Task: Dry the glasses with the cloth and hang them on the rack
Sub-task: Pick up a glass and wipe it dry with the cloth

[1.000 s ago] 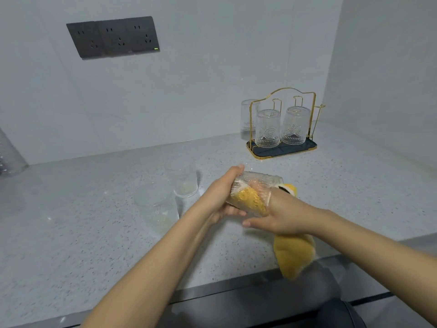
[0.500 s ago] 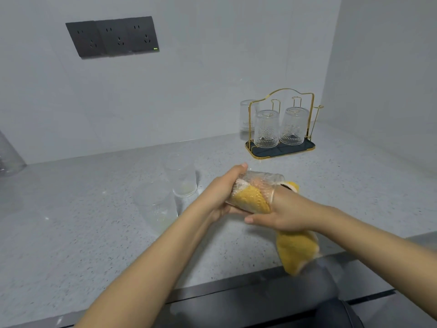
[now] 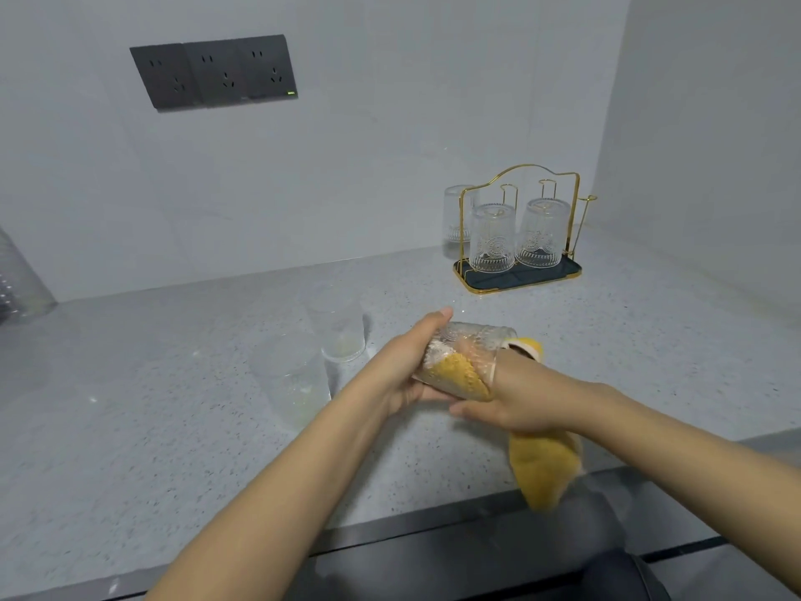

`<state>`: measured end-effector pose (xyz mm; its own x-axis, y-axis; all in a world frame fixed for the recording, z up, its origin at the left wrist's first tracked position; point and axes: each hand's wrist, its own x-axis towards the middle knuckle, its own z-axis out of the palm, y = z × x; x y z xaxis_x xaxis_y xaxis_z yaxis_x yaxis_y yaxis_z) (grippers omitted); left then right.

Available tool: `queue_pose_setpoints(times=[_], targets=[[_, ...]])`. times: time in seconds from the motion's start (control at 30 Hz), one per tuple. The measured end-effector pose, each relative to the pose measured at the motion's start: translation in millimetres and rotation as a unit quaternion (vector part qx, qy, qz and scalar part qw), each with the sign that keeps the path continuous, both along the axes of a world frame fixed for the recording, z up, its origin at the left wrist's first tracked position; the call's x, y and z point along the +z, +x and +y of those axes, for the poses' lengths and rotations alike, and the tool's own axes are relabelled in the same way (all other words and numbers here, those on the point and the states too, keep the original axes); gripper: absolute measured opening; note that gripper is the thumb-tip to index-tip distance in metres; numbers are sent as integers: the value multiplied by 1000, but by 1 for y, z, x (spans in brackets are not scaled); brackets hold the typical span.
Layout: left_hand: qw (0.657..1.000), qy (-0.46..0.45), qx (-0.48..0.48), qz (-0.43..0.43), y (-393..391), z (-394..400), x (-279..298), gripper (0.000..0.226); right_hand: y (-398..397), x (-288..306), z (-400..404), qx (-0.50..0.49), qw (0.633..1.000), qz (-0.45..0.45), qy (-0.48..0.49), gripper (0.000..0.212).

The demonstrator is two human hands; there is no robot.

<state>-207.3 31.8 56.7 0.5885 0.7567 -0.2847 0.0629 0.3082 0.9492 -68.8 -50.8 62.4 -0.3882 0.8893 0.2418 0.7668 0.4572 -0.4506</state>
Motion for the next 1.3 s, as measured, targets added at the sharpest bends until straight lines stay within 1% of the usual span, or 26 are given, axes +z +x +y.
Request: queue_pose_setpoints(times=[0.07,0.13,0.17,0.23,0.27,0.3,0.33,0.37,0.4,0.43,0.47,0.5,0.57,0.63,0.7,0.73,0.77,0.83,0.9,0.93,0.97,1.0,1.03,1.13,1.2,1.3], targets=[[1000,0,-11,-26,-1,0,0,42,3,1,3,-3,999,42,6,50],[996,7,-21,-81,-2,-1,-4,45,8,11,6,-21,982,169,-84,37],[993,22,-20,-110,-1,-3,-9,49,12,17,7,-20,952,269,-145,33],[986,66,16,-152,4,-9,-21,56,16,20,8,-8,841,472,-263,32],[982,81,44,-166,7,-11,-25,52,14,19,8,-1,808,513,-290,30],[980,86,62,-171,8,-10,-26,47,11,17,5,7,808,510,-294,28],[981,76,69,-162,9,-8,-25,43,8,15,1,13,862,440,-252,28],[988,46,59,-137,7,-7,-20,40,6,13,-4,12,939,299,-172,33],[994,6,34,-104,6,-6,-14,40,5,8,-5,17,987,134,-91,40],[997,-27,5,-67,4,-4,-7,40,5,3,-3,31,999,6,-24,45],[998,-47,-16,-40,3,-3,-5,41,6,-3,-3,43,997,-55,16,46],[997,-58,-23,-34,2,-3,-6,43,6,-4,-2,50,997,-54,22,45],[996,-63,-18,-67,3,-4,-12,45,10,-3,3,30,999,18,-15,38],[994,-22,-9,-104,4,-8,-20,56,17,4,8,-18,982,152,-110,32],[990,59,24,-126,7,-12,-30,63,21,8,11,-35,912,344,-221,33],[986,88,53,-135,9,-14,-32,62,20,8,13,-27,881,399,-253,33],[982,103,78,-141,11,-15,-33,61,17,8,12,-15,873,410,-261,32],[980,98,96,-141,12,-11,-31,59,12,9,8,11,920,328,-216,35],[990,62,66,-105,10,-4,-22,47,12,6,5,9,989,98,-107,53],[996,31,34,-75,8,-1,-19,43,14,4,5,15,998,-37,-48,56],[999,-6,5,-49,6,1,-17,42,16,1,5,22,990,-141,-12,52],[999,-37,-14,-29,4,2,-15,44,18,0,5,29,979,-200,10,44],[998,-56,-24,-17,2,3,-16,45,18,-1,3,35,974,-224,26,37],[997,-40,-64,5,-2,5,-18,55,18,5,1,50,983,-169,48,28],[995,17,-100,0,-5,4,-18,67,21,12,2,23,987,-157,33,26],[978,151,-142,0,-12,9,-18,107,25,20,1,10,986,-165,5,31]])
